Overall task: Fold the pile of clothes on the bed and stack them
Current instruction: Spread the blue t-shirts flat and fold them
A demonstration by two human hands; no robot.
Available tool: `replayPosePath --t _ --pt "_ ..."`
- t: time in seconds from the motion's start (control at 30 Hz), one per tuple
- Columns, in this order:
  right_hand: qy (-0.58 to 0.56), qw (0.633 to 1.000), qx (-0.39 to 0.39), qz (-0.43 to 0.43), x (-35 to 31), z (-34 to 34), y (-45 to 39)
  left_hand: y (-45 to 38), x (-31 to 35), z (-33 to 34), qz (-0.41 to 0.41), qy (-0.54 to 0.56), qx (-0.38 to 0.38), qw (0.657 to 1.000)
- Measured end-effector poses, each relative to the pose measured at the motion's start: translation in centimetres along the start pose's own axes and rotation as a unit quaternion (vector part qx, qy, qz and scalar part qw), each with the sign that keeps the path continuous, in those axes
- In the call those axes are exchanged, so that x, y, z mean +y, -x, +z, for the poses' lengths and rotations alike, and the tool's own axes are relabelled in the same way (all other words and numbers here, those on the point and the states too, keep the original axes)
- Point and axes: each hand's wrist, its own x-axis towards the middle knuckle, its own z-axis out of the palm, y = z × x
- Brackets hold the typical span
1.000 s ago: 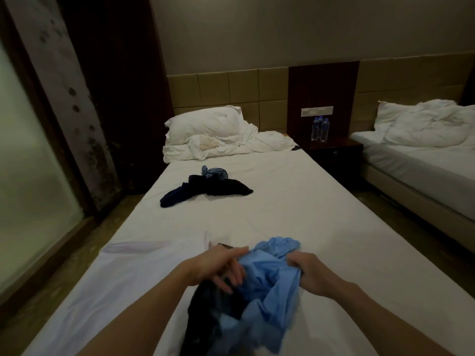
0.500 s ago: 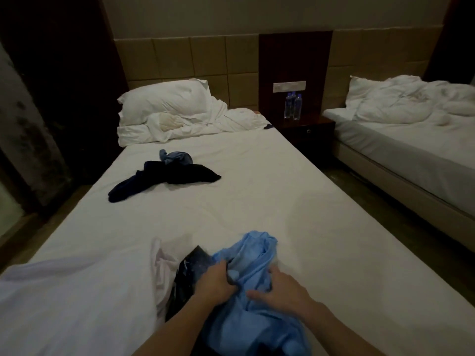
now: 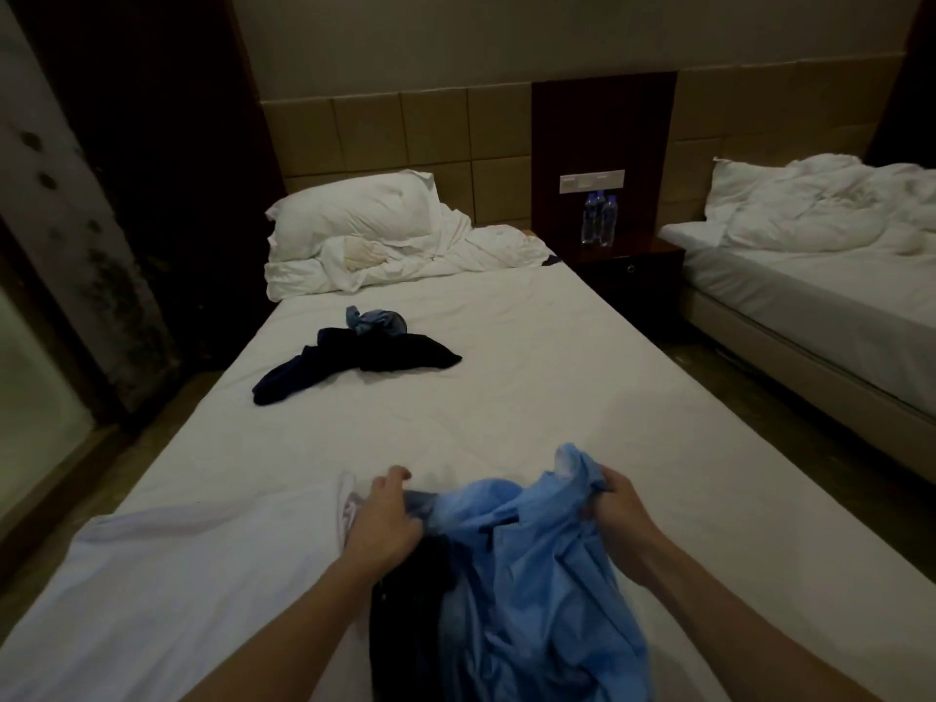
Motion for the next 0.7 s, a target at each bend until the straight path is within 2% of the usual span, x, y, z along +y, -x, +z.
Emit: replayPosePath --t 0.03,0.1,0.17,0.23,0.37,0.47,0.53,0.6,0.7 --pt "-0.026 0.999 -0.023 0.007 -1.1 -0.2 0.2 0.4 0.3 -0.3 0.031 -0.063 -0.033 0.997" --pt "-0.056 0.995 -0.078 0.018 -2.9 0.5 0.9 1.3 2.7 -0.7 0.128 -0.081 -0.070 0.986" --pt "-0.061 0.992 -0.105 0.035 -4.4 1.5 1.4 2.2 6.1 -0.6 0.245 0.018 -0.132 0.960" --pt "-0.033 0.992 -0.104 0.062 -5.7 2.4 1.9 3.0 9.1 -0.7 0.282 0.111 -0.166 0.938" --pt "-0.009 0.987 -0.136 0.087 -7.5 1.9 2.6 4.2 11.3 -2.7 0.216 0.191 -0.200 0.936" --pt "-0.012 0.984 -0.172 0.046 -8.7 1.2 3.6 4.8 11.0 -3.8 0.191 0.256 -0.186 0.929" --pt "0.094 0.977 -0.188 0.023 -8.9 1.2 3.8 5.1 10.9 -4.5 0.203 0.269 -0.109 0.935" --pt "0.240 0.945 -0.219 -0.032 -9.0 1.3 4.1 5.5 10.9 -5.4 0.195 0.261 -0.045 0.944" --pt "0.373 0.906 -0.177 -0.095 -9.1 0.5 4.3 6.2 10.3 -7.2 0.157 0.246 -0.069 0.954"
